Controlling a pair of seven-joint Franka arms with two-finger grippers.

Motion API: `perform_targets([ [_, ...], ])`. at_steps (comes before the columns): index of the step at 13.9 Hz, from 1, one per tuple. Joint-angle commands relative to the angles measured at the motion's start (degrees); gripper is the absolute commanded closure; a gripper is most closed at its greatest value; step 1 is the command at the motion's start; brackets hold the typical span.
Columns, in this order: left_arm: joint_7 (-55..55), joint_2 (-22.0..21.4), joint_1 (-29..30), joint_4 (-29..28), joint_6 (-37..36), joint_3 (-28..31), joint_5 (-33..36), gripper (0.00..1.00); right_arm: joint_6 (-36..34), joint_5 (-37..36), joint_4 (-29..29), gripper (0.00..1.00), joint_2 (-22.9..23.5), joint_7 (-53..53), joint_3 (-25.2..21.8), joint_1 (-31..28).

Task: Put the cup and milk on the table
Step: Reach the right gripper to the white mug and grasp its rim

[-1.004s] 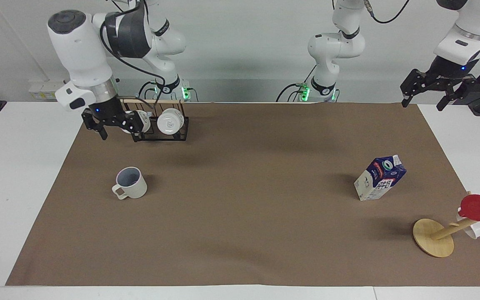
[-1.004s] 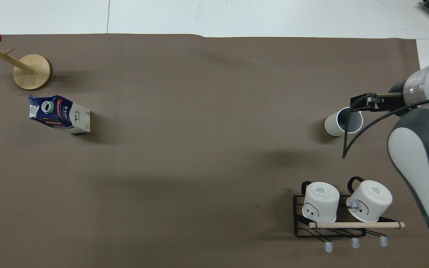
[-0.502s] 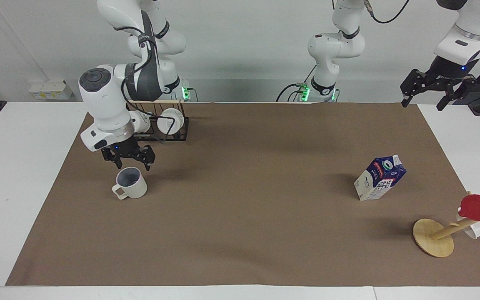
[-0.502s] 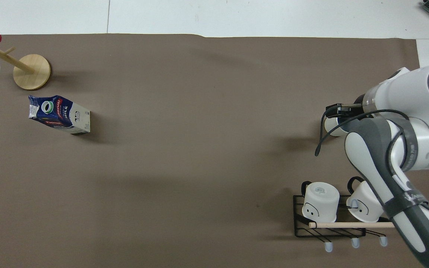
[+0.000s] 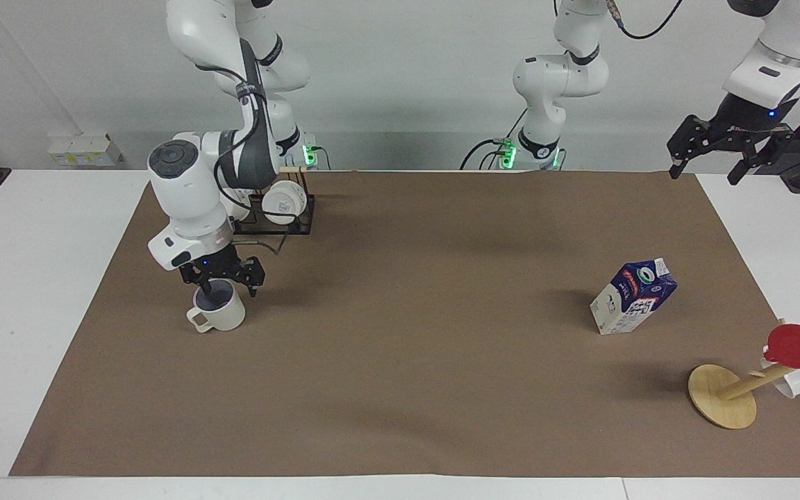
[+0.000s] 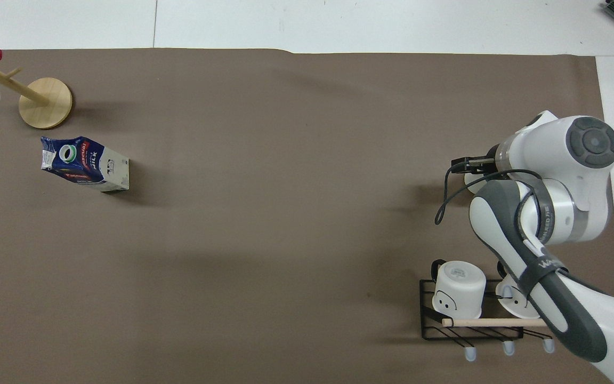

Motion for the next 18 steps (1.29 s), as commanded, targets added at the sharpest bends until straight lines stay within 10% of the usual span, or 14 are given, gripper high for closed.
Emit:
perform_targets([
  [1,-0.22,-0.82,0.02,-0.77,-0.39,-0.10,0.42,0.00,1.83,0.05,-0.53,0.00,0.48,-1.79,0.31,-0.66],
  [3,-0.22,-0.82,0.02,-0.77,-0.48,-0.10,0.42,0.00,1.83,-0.04,-0.53,0.08,0.57,-1.79,0.31,-0.75],
  [9,-0.40,-0.82,0.02,-0.77,-0.39,-0.10,0.42,0.00,2.00,-0.04,-0.09,1.00,1.01,-1.97,0.31,-0.75],
  [18,-0.66,-0.82,-0.07,-0.77,-0.39,-0.10,0.42,0.00,0.87,0.14,7.10,1.00,2.51,15.05,0.31,0.13],
])
